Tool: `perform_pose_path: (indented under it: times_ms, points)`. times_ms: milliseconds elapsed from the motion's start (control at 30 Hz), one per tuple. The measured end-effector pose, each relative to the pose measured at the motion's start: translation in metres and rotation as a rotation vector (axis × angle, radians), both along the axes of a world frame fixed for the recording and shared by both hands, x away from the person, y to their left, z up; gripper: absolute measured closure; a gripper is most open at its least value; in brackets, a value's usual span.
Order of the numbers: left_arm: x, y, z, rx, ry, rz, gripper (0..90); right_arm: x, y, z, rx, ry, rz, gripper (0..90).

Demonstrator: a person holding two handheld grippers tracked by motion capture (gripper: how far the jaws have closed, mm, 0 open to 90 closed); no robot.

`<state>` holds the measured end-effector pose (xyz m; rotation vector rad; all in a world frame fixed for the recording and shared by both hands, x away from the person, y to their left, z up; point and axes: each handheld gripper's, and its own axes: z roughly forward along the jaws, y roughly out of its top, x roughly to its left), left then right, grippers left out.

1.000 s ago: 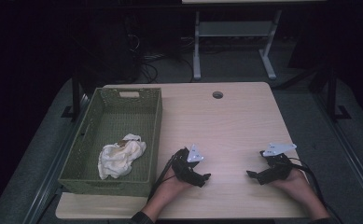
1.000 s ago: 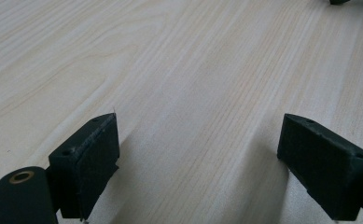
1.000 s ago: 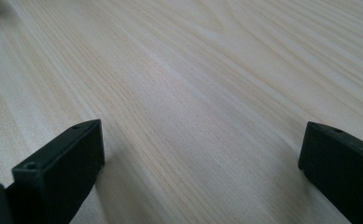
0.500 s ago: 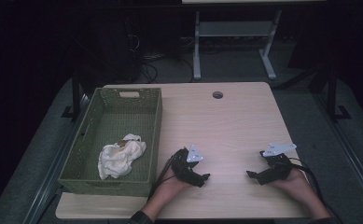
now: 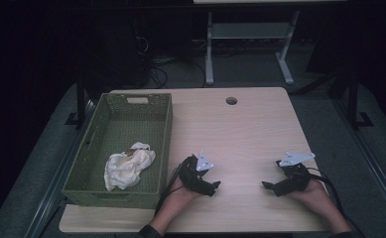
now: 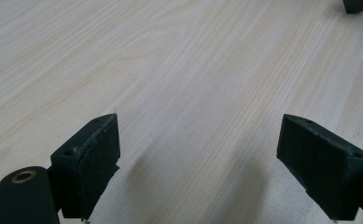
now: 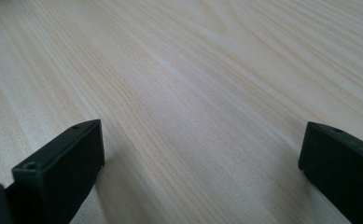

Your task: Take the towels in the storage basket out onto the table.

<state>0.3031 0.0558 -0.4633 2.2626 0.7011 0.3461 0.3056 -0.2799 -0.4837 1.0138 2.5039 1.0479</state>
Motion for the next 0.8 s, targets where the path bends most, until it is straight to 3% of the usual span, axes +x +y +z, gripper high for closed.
perform_pose_path:
  times_ms: [300,633,800]
  points:
    - [-0.001,0.003,0.008,0.025,0.014,0.041,13.1,0.000,0.000,0.000,0.002,-0.001,0.001,0.0]
    - [-0.002,0.004,0.014,0.028,-0.011,0.047,13.1,0.000,0.000,0.000,0.003,-0.002,0.001,0.0]
    - [-0.002,0.004,0.016,0.034,0.010,0.061,13.2,0.000,0.000,0.000,0.002,-0.003,0.002,0.0]
